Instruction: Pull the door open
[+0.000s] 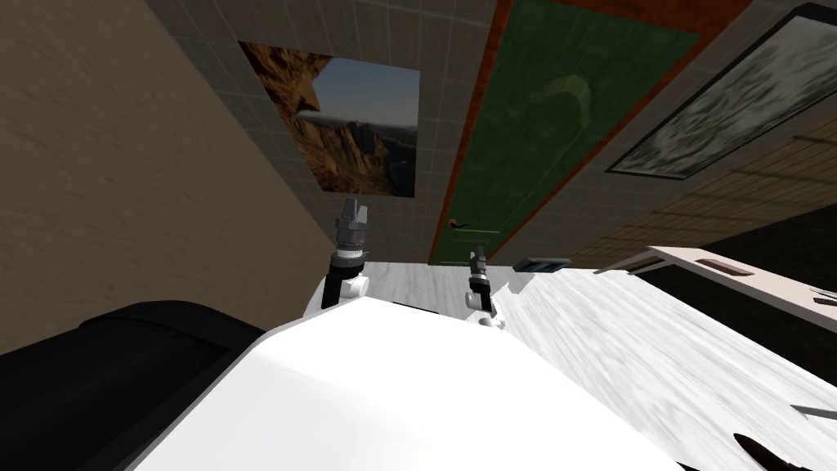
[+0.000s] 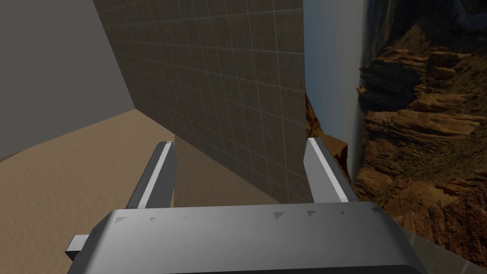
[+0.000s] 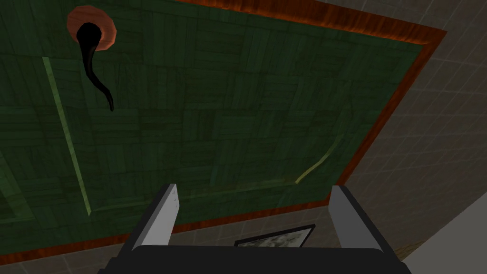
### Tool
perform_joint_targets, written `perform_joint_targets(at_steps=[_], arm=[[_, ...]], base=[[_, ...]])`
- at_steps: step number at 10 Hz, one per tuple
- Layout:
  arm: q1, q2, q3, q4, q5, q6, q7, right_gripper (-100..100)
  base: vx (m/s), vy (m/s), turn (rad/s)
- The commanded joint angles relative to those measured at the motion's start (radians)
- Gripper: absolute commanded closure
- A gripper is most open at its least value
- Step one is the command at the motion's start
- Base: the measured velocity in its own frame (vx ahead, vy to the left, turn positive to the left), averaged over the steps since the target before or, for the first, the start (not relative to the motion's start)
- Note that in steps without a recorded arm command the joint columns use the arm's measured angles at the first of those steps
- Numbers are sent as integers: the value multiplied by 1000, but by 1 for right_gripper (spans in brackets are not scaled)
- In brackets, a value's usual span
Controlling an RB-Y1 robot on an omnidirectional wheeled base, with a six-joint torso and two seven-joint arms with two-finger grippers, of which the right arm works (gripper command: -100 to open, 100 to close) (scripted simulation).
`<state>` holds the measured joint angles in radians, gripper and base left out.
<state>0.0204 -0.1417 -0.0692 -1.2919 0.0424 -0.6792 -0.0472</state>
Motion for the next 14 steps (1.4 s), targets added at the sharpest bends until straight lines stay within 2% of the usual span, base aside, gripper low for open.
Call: perform_joint_targets(at_steps=[1, 5, 6, 7, 14], arm=[[-18, -7, -3, 44, -2, -3, -5, -100], [-78, -20, -8, 176, -5, -11, -14, -100], [-93, -24, -10, 199, -6, -13, -16, -100], [-93, -24, -10, 209, -6, -13, -16, -100], [-188, -43, -19, 419, -12, -27, -30, -100]], base=[[46, -25, 59], [85, -54, 102], [93, -60, 96], [55, -40, 25], [73, -49, 85]])
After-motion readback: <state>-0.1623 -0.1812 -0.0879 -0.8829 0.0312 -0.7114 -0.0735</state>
